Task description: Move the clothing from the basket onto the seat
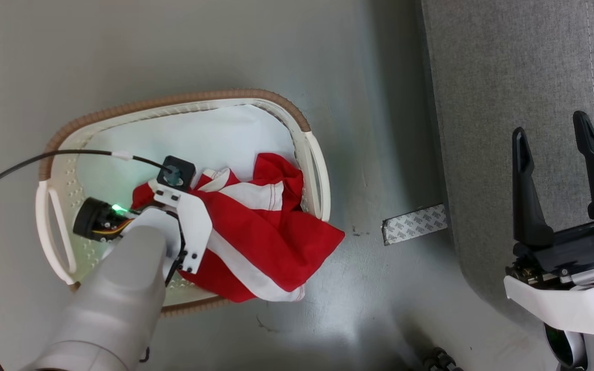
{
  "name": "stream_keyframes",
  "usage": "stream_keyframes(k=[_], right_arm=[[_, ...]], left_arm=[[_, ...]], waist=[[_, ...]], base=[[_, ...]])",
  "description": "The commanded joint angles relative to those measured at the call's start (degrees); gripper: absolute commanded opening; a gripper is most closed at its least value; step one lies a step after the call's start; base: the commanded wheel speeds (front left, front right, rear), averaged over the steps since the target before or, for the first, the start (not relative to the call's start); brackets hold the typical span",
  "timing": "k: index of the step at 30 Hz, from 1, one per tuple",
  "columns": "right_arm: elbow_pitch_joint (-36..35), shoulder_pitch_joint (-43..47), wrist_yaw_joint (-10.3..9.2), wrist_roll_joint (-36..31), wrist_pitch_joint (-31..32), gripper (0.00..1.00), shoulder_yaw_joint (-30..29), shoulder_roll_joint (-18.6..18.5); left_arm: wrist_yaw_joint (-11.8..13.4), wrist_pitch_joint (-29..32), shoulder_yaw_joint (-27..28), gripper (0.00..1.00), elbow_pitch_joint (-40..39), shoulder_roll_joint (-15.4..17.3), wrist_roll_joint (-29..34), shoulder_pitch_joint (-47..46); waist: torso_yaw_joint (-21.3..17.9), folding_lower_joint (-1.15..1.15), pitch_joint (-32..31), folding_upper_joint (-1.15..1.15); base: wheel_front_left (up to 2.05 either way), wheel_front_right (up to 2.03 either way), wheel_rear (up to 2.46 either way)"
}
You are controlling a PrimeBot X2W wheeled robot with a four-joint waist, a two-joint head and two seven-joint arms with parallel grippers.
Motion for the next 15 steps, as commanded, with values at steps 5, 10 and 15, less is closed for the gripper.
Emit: stream_keyframes(k=[5,10,15], right_arm=[[0.3,-0.8,-0.14,0.3,0.0,1.00,-1.1,0.1],[2.1,-0.6,-0.14,0.4,0.0,1.00,-0.9,0.2],[4.3,0.5,-0.14,0.4,0.0,1.00,-1.0,0.3]], left_arm=[[-1.0,-1.1,-0.5,0.00,0.8,0.3,-0.1,0.5],[-2.1,-4.3,0.6,0.00,0.8,-0.7,-2.4,2.9],[-3.2,-9.4,1.9,0.00,0.6,-1.6,-4.9,5.9]], waist=[[0.5,-0.01,-1.1,0.00],[1.6,-0.01,-6.2,0.00],[3.2,-0.01,-12.7,0.00]], base=[[0.00,0.00,0.00],[0.00,0.00,0.00],[0.00,0.00,0.00]])
